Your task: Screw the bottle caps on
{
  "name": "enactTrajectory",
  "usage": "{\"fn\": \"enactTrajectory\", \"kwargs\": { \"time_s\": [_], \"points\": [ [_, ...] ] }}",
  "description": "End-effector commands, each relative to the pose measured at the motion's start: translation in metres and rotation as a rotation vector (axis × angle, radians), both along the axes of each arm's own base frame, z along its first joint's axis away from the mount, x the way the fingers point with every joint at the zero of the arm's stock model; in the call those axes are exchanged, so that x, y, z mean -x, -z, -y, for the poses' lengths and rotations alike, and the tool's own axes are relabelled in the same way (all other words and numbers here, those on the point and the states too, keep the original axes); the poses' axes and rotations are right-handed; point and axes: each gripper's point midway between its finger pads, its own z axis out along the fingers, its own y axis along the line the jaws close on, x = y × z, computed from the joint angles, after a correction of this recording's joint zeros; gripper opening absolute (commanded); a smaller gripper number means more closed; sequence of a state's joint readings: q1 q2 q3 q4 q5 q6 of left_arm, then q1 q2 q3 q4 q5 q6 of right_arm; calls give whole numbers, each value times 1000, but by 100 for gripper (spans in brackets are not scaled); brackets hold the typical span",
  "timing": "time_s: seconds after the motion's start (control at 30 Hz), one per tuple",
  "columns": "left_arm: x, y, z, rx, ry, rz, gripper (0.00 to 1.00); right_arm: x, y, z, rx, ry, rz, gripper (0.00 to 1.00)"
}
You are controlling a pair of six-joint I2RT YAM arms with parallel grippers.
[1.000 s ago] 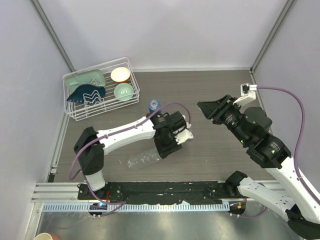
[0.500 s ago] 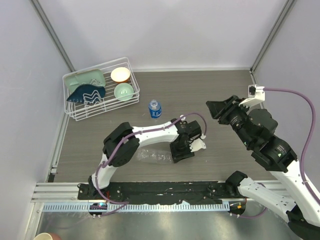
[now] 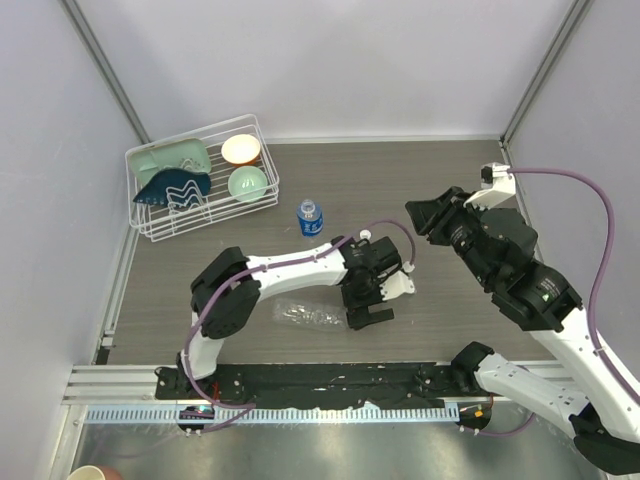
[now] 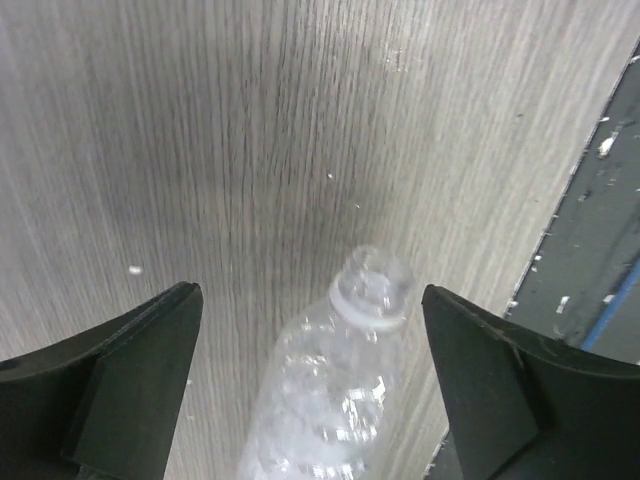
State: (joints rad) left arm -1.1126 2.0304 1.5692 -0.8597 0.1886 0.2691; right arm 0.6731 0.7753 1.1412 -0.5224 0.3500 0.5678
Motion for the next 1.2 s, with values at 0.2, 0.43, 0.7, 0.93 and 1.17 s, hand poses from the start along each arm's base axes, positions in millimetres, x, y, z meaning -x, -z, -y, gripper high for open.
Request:
{"fn": "enactTrajectory", "kwargs": {
  "time_s": [0.2, 0.43, 0.7, 0.93, 1.17],
  "points": [
    [-9, -68, -20, 102, 9, 166, 100, 3, -22, 5, -5, 5, 46, 11],
    [5, -97, -80, 83, 173, 255, 100, 4, -23, 6, 8, -1, 44, 11],
    [10, -58, -143, -6, 257, 244, 100, 4, -30, 0, 1, -24, 56, 12],
    [2, -36, -151, -18, 243, 247, 100, 6, -37, -4, -23, -48, 67, 14],
    [-9, -17, -141, -12, 212, 276, 100, 10, -37, -5, -36, -62, 67, 14]
  ]
}}
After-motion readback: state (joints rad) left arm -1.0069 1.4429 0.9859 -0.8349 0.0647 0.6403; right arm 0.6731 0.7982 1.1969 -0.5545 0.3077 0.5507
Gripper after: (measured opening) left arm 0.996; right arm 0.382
